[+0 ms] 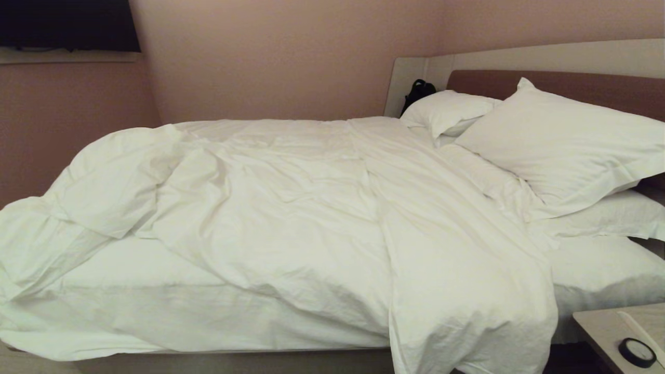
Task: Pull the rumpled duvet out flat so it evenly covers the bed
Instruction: Hold the folded corner of the quilt
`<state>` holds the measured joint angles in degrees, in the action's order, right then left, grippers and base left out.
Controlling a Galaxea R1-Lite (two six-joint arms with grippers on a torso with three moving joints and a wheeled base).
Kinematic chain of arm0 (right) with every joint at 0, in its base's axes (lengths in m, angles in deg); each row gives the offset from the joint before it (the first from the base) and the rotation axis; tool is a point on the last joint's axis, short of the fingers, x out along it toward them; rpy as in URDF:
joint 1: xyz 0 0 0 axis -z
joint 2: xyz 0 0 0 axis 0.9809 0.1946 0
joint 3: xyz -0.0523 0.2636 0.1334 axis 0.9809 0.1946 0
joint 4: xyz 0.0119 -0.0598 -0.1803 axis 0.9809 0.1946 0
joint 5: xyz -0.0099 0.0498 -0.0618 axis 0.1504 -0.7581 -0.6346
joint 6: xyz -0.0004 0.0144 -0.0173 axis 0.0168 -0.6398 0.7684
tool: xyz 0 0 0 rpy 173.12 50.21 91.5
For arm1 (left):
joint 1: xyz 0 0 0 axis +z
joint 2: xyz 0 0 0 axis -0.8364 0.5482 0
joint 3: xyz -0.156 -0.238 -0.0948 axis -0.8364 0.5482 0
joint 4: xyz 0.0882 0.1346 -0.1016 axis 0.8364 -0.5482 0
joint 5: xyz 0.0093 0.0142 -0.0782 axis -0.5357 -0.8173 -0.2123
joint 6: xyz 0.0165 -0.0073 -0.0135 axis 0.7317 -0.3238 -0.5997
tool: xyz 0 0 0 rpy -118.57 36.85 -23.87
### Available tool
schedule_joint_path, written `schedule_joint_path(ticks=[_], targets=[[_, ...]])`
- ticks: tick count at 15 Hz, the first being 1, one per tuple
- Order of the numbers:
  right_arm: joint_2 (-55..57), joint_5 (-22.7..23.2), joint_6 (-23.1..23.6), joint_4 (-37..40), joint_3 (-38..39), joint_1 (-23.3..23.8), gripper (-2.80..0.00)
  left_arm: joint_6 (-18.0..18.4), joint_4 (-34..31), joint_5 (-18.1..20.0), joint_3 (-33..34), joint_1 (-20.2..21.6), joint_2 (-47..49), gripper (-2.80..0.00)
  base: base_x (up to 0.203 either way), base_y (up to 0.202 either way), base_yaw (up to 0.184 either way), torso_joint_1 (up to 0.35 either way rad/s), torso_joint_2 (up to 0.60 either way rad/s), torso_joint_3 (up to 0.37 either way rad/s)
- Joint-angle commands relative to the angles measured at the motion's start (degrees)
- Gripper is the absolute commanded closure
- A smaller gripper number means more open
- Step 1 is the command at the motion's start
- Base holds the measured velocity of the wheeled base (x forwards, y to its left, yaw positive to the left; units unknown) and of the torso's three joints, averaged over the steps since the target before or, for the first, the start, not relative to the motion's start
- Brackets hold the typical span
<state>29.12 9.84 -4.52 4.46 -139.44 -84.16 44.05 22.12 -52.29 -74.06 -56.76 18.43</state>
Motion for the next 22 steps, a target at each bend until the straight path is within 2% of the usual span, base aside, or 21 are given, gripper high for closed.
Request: schedule_joint_path(ticks=[1, 3, 7, 9, 12, 14, 18, 22], targets=[[-4.8, -15.0, 5.4, -22.2, 2.4, -0.2, 0.00, 0.0, 0.0, 0.0, 0.0, 0.0, 0.0, 0.00, 0.000, 0.000, 0.000, 0.000, 0.00, 0.000], [-4.2, -19.3, 6.1, -22.2, 2.5, -0.2, 0.00, 0.0, 0.1, 0.0, 0.0, 0.0, 0.0, 0.00, 0.000, 0.000, 0.000, 0.000, 0.00, 0.000], [-2.2, -33.5, 8.9, -22.5, 3.5, -2.4, 0.00, 0.0, 0.0, 0.0, 0.0, 0.0, 0.0, 0.00, 0.000, 0.000, 0.000, 0.000, 0.00, 0.000], [-3.5, -39.1, 14.8, -22.6, 6.8, -4.6, 0.00, -0.1, 0.0, 0.0, 0.0, 0.0, 0.0, 0.00, 0.000, 0.000, 0.000, 0.000, 0.00, 0.000], [-9.1, -41.1, 22.2, -27.8, 11.4, -4.9, 0.00, -0.1, 0.1, 0.0, 0.0, 0.0, 0.0, 0.00, 0.000, 0.000, 0.000, 0.000, 0.00, 0.000], [-12.4, -41.3, 23.8, -29.5, 12.6, -4.9, 0.00, -0.1, 0.0, 0.0, 0.0, 0.0, 0.0, 0.00, 0.000, 0.000, 0.000, 0.000, 0.00, 0.000], [-20.3, -41.6, 19.2, -30.9, 16.6, -4.2, 0.00, 0.0, 0.0, 0.0, 0.0, 0.0, 0.0, 0.00, 0.000, 0.000, 0.000, 0.000, 0.00, 0.000], [-27.0, -41.4, 18.6, -31.5, 20.5, 4.9, 0.00, 0.0, 0.0, 0.0, 0.0, 0.0, 0.0, 0.00, 0.000, 0.000, 0.000, 0.000, 0.00, 0.000]])
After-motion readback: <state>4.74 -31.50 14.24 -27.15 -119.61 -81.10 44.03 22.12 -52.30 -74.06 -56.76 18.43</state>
